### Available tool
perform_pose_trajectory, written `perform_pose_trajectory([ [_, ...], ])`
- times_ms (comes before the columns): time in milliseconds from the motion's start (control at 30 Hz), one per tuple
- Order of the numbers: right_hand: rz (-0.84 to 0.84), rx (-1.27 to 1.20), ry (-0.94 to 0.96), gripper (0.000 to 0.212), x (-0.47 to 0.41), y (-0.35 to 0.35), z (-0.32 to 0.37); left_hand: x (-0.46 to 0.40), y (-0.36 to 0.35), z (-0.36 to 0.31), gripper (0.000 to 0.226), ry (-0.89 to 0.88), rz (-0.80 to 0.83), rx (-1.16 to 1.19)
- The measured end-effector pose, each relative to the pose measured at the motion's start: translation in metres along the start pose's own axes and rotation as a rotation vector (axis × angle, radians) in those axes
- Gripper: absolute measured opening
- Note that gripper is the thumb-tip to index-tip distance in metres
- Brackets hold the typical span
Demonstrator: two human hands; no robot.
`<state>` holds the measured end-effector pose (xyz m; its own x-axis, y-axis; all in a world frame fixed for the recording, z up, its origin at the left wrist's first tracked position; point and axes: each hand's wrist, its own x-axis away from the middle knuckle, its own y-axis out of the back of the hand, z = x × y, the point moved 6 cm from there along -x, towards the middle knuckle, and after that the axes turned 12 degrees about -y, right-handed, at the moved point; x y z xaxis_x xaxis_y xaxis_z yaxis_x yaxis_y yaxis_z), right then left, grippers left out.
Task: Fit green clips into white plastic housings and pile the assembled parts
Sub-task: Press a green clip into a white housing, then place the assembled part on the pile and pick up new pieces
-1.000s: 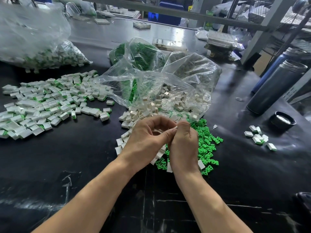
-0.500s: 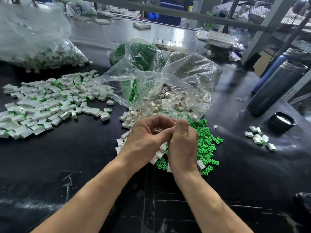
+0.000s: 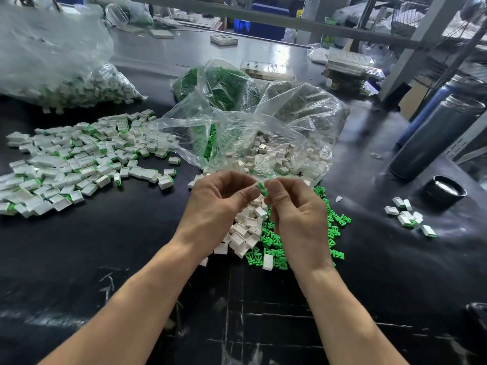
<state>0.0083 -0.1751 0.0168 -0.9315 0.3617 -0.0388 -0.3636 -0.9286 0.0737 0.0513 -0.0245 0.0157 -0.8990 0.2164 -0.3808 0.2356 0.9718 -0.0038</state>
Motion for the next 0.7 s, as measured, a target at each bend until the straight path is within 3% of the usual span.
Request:
perform_pose_trajectory([
  [100, 0.042, 0.049, 0.024, 0.009, 0.001, -0.004, 0.001, 0.000, 0.001, 0.001, 0.007, -0.007, -0.002, 0.003],
  [267, 0.002, 0.060, 0.009, 0.012, 0.000, 0.000, -0.001, 0.001, -0.001, -0.002, 0.021, -0.023, 0.002, -0.082],
  [533, -0.084, 0.145, -0.012, 0.013, -0.001, 0.003, -0.007, 0.001, 0.004, -0.016, 0.015, -0.229, 0.047, -0.565],
  [700, -0.229, 0.147, -0.056, 0.015, -0.009, 0.024, -0.007, -0.006, 0.041, -0.013, 0.016, -0.171, -0.062, -0.797],
])
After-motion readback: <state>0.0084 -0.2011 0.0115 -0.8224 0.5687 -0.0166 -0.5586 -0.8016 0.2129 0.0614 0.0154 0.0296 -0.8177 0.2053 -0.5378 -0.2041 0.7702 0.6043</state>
